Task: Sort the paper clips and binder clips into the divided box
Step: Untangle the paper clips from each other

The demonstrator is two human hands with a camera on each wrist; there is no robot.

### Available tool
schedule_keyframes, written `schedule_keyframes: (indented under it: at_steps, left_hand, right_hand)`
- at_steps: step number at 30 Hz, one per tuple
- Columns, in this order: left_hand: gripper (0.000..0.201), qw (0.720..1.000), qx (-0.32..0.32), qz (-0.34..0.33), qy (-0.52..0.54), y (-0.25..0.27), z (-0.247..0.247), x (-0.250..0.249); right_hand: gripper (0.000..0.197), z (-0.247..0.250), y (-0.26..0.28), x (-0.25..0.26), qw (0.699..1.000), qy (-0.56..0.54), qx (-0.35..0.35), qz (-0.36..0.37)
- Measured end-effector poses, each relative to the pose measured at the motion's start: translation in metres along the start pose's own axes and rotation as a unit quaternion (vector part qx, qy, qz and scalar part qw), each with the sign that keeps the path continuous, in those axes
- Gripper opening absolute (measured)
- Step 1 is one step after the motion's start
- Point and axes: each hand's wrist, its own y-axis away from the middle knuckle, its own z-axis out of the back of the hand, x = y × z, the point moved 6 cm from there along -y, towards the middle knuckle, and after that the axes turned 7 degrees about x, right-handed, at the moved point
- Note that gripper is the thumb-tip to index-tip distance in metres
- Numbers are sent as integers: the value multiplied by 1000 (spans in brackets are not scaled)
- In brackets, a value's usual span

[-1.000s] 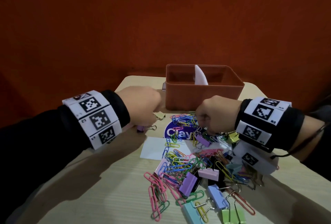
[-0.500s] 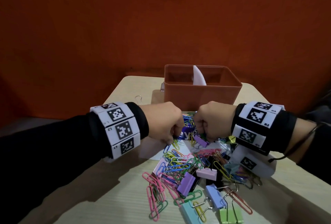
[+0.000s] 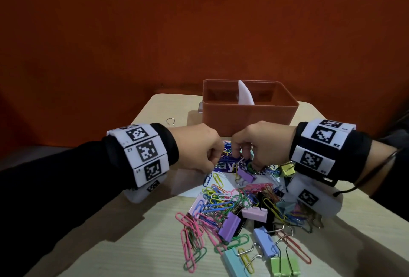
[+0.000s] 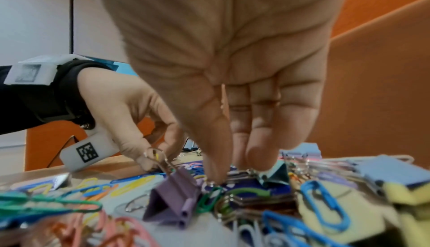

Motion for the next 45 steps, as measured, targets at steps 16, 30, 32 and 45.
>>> schedule_keyframes:
  at_steps: [16,30,32,45]
  left_hand:
    - [47,996,-19,73,-46,-2,7,10]
    - [34,995,-38,83,-40,-17,12,16]
    - [35,995,-38,84,-40,-17,13,16]
    - [12,996,-31,80,-20,-14,9,15]
  right_hand:
    - [30,10,-15,0,999,8,-39,-13]
    - [42,6,-43,0,996,74,-12,-42]
    - [37,7,-43,1,997,71,-13,-38]
    - [11,5,-39,16,996,82,-23,4]
